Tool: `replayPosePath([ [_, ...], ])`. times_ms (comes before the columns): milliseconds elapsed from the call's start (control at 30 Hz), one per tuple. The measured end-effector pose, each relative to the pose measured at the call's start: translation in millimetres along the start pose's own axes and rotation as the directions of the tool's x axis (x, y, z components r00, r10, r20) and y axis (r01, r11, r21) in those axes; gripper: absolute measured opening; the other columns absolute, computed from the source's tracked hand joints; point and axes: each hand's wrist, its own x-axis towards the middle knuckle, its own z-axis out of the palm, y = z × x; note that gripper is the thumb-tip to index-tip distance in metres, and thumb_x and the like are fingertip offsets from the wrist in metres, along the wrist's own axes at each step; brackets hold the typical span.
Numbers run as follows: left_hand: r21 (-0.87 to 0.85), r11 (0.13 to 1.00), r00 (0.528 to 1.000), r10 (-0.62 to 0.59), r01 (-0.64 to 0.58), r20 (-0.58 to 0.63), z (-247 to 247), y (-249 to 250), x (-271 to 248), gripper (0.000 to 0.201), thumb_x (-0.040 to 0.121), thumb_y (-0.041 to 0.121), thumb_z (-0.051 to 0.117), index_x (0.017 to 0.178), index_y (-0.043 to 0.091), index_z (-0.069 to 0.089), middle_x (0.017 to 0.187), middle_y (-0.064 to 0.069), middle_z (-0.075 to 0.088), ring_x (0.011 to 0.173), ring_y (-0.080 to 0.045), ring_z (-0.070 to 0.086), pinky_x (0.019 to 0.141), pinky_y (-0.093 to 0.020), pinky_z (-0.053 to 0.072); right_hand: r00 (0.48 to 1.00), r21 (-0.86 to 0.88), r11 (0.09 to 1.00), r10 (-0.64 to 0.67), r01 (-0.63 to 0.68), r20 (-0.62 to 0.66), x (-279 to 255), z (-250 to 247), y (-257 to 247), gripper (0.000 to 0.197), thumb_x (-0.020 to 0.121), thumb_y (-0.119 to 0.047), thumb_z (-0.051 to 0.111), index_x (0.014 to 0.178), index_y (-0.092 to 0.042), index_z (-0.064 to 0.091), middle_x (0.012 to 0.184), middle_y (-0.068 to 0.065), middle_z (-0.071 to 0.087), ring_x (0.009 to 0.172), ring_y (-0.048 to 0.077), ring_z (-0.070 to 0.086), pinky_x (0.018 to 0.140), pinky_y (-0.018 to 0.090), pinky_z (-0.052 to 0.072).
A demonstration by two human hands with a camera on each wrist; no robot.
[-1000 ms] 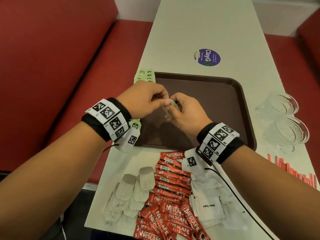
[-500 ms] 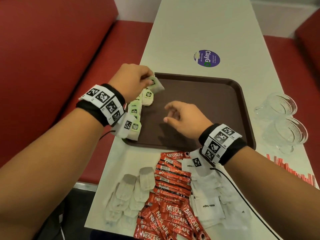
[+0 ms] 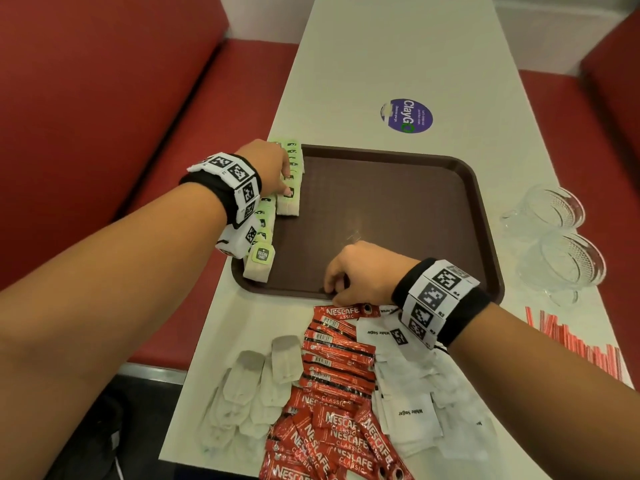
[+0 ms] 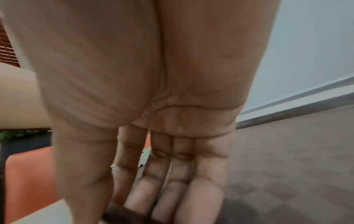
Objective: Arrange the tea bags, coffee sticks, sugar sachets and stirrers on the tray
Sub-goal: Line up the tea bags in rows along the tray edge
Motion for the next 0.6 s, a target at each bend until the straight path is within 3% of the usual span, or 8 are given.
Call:
replayPosePath([
  [67, 0.008, 1.0, 1.0, 0.003, -0.002, -0.02, 1.4, 5.5, 2.3, 0.026, 0.087, 0.038, 0.071, 0.1, 0.016, 0.067, 0.095, -0.001, 0.065, 0.094, -0.024, 0.061, 0.075, -0.034, 0.049, 1.0, 0.0, 1.0, -0.002, 0.002, 0.004, -0.5, 0.0, -0.8, 0.017, 0.087, -0.028, 0.074, 0.104, -0.026, 0.074, 0.089, -0.011, 0.069, 0.074, 0.002, 0.058, 0.076, 0.026, 0.053],
  [200, 0.102, 0.994, 0.999, 0.028, -0.032, 0.033, 8.8, 21.3, 7.6, 0.042, 0.087, 0.051, 0.065, 0.086, 0.009, 0.065, 0.08, -0.004, 0.062, 0.079, -0.024, 0.058, 0.066, -0.033, 0.047, 1.0, -0.014, 1.0, -0.006, 0.006, 0.002, -0.5, -0.5, -3.3, 0.015, 0.087, -0.028, 0.073, 0.102, -0.027, 0.073, 0.09, -0.01, 0.07, 0.076, 0.005, 0.059, 0.077, 0.028, 0.053],
  [300, 0.148, 0.989, 0.998, -0.001, -0.009, 0.064, 15.9, 23.2, 10.2, 0.034, 0.084, 0.042, 0.069, 0.076, 0.009, 0.061, 0.072, -0.005, 0.058, 0.073, -0.025, 0.058, 0.06, -0.032, 0.046, 1.0, -0.018, 1.0, 0.0, 0.0, -0.007, -0.1, -0.2, -6.1, 0.016, 0.088, -0.028, 0.073, 0.104, -0.027, 0.073, 0.092, -0.009, 0.07, 0.082, 0.009, 0.061, 0.08, 0.03, 0.054],
  [467, 0.064, 0.997, 0.999, 0.029, -0.031, 0.025, 6.3, 22.1, -6.4, 0.032, 0.088, 0.041, 0.065, 0.094, 0.009, 0.066, 0.09, -0.007, 0.067, 0.087, -0.026, 0.061, 0.073, -0.036, 0.053, 1.0, -0.041, 0.999, 0.023, -0.024, -0.02, -4.6, 0.5, -10.8, 0.022, 0.088, -0.029, 0.072, 0.11, -0.024, 0.071, 0.096, -0.008, 0.07, 0.086, 0.012, 0.062, 0.082, 0.031, 0.055],
  [600, -0.161, 0.979, 0.983, 0.101, -0.126, -0.152, -13.5, 19.8, -61.0, 0.021, 0.09, 0.044, 0.062, 0.094, 0.023, 0.062, 0.085, 0.006, 0.063, 0.087, -0.016, 0.057, 0.078, -0.032, 0.048, 0.995, -0.082, 0.997, 0.009, -0.017, -0.103, -15.5, 3.6, -23.0, 0.037, 0.088, -0.038, 0.071, 0.12, -0.023, 0.064, 0.103, -0.007, 0.065, 0.092, 0.016, 0.061, 0.083, 0.037, 0.055],
])
